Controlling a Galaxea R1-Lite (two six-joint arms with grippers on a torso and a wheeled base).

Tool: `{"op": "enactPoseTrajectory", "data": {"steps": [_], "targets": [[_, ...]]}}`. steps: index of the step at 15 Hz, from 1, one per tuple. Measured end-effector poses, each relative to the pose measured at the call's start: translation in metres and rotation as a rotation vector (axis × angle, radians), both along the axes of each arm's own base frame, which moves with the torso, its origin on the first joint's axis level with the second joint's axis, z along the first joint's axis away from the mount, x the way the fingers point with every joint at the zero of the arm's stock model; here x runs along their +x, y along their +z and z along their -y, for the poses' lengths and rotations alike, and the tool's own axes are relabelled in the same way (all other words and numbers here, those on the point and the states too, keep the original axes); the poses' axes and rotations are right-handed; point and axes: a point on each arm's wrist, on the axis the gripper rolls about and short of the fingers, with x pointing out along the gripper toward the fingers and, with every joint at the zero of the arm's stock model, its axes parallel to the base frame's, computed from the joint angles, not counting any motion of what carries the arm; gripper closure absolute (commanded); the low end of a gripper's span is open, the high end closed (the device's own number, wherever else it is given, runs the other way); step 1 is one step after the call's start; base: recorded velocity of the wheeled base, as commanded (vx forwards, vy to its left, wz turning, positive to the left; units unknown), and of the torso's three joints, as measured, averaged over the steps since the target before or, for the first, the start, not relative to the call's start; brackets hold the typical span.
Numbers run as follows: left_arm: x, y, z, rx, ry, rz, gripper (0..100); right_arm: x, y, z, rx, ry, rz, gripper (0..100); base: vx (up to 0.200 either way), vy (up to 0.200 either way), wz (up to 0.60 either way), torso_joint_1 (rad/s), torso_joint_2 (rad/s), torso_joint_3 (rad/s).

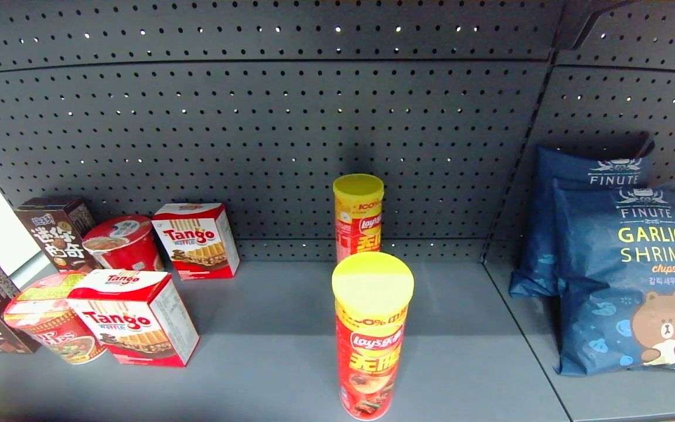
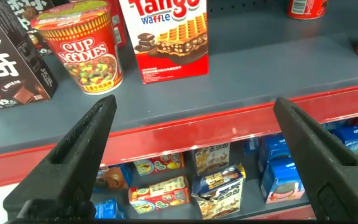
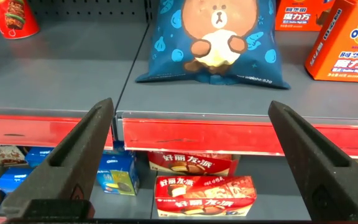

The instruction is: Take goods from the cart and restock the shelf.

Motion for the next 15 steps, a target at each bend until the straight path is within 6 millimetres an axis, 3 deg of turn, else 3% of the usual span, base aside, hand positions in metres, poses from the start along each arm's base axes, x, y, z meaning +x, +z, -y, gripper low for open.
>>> {"op": "enactPoseTrajectory", "data": {"steps": [15], "targets": [[0.0, 0.0, 0.0, 0.003, -0.002, 0.001, 0, 0.0, 0.0001, 0.0, 0.0, 0.0, 0.001, 0, 0.0, 0.0, 0.0, 0.0, 0.0, 0.0]]}}
